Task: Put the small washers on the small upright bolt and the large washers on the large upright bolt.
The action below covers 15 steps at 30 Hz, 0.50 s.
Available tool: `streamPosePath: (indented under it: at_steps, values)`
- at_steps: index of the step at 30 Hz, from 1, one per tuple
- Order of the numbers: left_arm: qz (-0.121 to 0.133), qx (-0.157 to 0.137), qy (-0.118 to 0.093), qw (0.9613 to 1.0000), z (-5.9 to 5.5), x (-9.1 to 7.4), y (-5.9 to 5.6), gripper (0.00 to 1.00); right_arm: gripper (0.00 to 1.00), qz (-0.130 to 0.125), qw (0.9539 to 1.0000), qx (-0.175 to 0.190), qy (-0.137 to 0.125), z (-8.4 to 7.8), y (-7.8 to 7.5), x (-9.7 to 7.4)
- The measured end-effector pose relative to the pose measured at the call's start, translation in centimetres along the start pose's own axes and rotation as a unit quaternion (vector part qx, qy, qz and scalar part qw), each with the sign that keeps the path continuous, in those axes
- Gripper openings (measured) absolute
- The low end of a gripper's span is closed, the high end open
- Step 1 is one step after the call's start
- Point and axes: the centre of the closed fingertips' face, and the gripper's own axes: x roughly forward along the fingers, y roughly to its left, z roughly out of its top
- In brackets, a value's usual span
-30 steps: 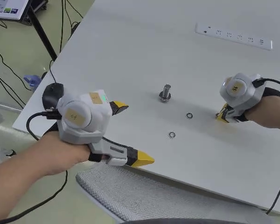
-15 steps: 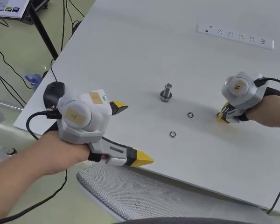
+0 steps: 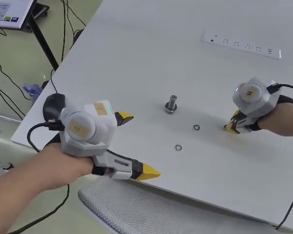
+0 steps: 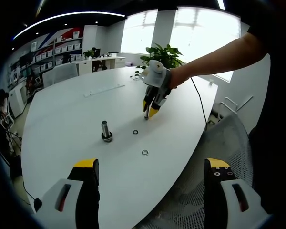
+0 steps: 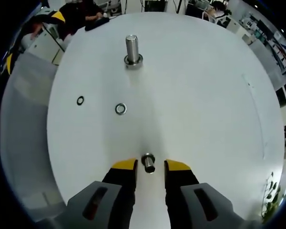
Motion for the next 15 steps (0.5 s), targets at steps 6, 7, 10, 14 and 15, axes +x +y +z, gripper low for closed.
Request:
streamPosePath:
  at_steps: [6,7,10,14,15]
  values:
    - [-0.004,0.006,-0.003,1.0000,0.3,-0.1,0.1,0.91,0.23,-0.002,1.0000,-0.005,-0.005,0.7,-0.2,-0.9]
    - [-0.006,0.008,-0.003,0.9999,0.4,-0.1,0.2,0.91,0.23,-0.002,1.0000,-0.004,-0.006,0.8,-0.2,-1.0]
    - [-0.008,0.011,-0.005,0.9999,0.6,-0.1,0.2,0.91,0.23,-0.003,0.9999,-0.009,-0.006,1.1,-0.2,-1.4]
    - [-0.012,0.016,-0.006,0.9998,0.9,-0.1,0.2,0.91,0.23,-0.005,0.9999,-0.011,-0.007,1.4,-0.2,-1.6]
    - [-0.013,0.017,-0.006,0.9998,0.9,-0.1,0.2,0.91,0.23,-0.005,0.9999,-0.011,-0.007,1.4,-0.2,-1.6]
